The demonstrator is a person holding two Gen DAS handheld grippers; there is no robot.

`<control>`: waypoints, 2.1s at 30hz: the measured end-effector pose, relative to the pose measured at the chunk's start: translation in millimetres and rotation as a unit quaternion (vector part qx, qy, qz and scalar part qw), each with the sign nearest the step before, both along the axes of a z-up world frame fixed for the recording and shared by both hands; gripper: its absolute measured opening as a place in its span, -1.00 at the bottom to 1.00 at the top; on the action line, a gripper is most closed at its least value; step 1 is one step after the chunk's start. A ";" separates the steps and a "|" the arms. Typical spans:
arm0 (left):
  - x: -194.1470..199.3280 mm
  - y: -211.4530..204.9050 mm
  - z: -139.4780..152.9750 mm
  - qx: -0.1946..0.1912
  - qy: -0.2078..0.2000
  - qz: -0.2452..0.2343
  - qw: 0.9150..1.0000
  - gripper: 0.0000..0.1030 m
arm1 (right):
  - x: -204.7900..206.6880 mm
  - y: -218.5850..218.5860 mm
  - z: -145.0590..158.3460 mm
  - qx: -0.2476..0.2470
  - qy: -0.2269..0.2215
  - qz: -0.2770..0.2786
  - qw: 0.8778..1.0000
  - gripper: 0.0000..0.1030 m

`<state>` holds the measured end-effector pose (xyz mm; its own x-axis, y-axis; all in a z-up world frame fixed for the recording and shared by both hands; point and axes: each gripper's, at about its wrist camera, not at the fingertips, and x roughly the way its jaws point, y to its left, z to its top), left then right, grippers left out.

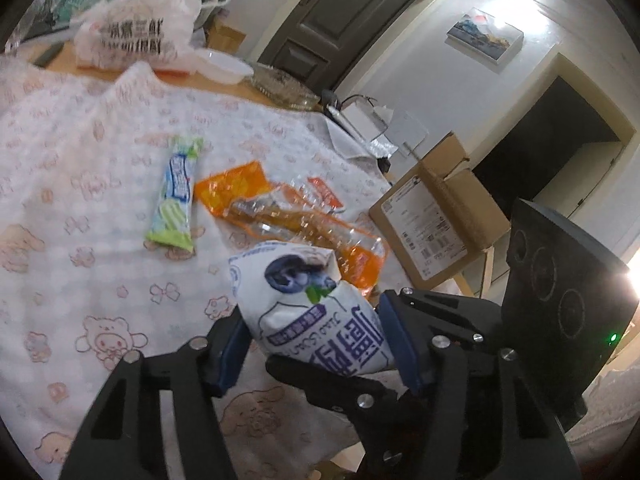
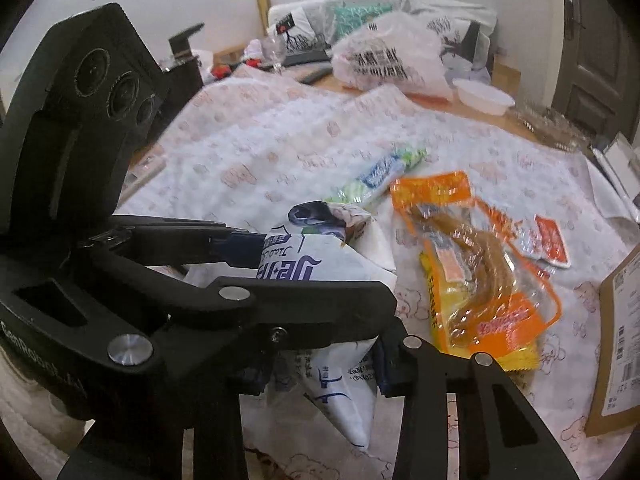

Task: Organize snacks
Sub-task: 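Grasp the white milk-candy bag with the left gripper, then carry the white bag into the box with the left gripper and release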

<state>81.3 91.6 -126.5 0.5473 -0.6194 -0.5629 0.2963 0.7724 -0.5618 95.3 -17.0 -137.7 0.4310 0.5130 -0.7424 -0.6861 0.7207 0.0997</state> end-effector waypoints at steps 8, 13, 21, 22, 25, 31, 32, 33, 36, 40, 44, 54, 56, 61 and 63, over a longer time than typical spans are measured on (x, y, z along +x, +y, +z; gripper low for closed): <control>-12.0 -19.1 55.1 0.031 -0.046 0.007 0.998 0.14 | -11.7 -23.6 45.1 0.046 -0.040 0.007 0.998 -0.36; -16.9 -47.8 93.2 0.059 -0.078 0.004 0.995 0.13 | -17.9 -53.1 75.5 0.075 -0.073 0.009 0.995 -0.36; -9.9 -127.9 151.4 0.103 -0.131 -0.031 0.986 0.08 | -19.3 -129.4 118.4 0.124 -0.118 -0.012 0.985 -0.36; -5.0 -142.5 157.0 0.106 -0.134 -0.041 0.984 0.08 | -18.6 -140.8 121.8 0.127 -0.124 -0.018 0.984 -0.36; 10.0 -181.3 165.0 0.114 -0.135 -0.068 0.982 0.05 | -12.5 -182.2 127.5 0.139 -0.130 -0.046 0.981 -0.36; 44.5 -255.7 163.0 0.137 -0.127 -0.112 0.976 0.02 | 8.9 -252.7 121.2 0.154 -0.120 -0.103 0.975 -0.36; 48.4 -263.2 161.9 0.138 -0.125 -0.116 0.976 0.02 | 13.0 -261.0 119.3 0.155 -0.119 -0.111 0.974 -0.36; 53.3 -270.9 160.0 0.140 -0.123 -0.121 0.975 0.02 | 16.2 -270.3 117.3 0.158 -0.117 -0.117 0.973 -0.36; 69.5 -294.5 150.4 0.154 -0.111 -0.132 0.973 0.02 | 29.9 -291.0 107.8 0.163 -0.103 -0.133 0.972 -0.36; 87.1 -310.9 134.3 0.164 -0.089 -0.140 0.972 0.02 | 47.3 -307.4 94.3 0.165 -0.083 -0.141 0.973 -0.36; 102.1 -317.2 118.6 0.173 -0.070 -0.142 0.972 0.02 | 66.5 -311.9 82.0 0.161 -0.059 -0.143 0.975 -0.34; 117.3 -313.8 99.8 0.192 -0.045 -0.121 0.973 0.26 | 71.9 -307.7 52.3 0.131 -0.019 -0.134 0.982 -0.12; 115.8 -311.0 101.4 0.193 -0.046 -0.121 0.973 0.29 | 66.8 -309.0 55.1 0.139 -0.023 -0.131 0.981 -0.12; 108.1 -298.0 111.2 0.189 -0.056 -0.108 0.974 0.30 | 50.8 -304.8 76.6 0.134 -0.061 -0.123 0.981 -0.12; 102.7 -290.6 117.4 0.184 -0.062 -0.102 0.976 0.32 | 47.4 -300.0 79.4 0.128 -0.062 -0.120 0.982 -0.12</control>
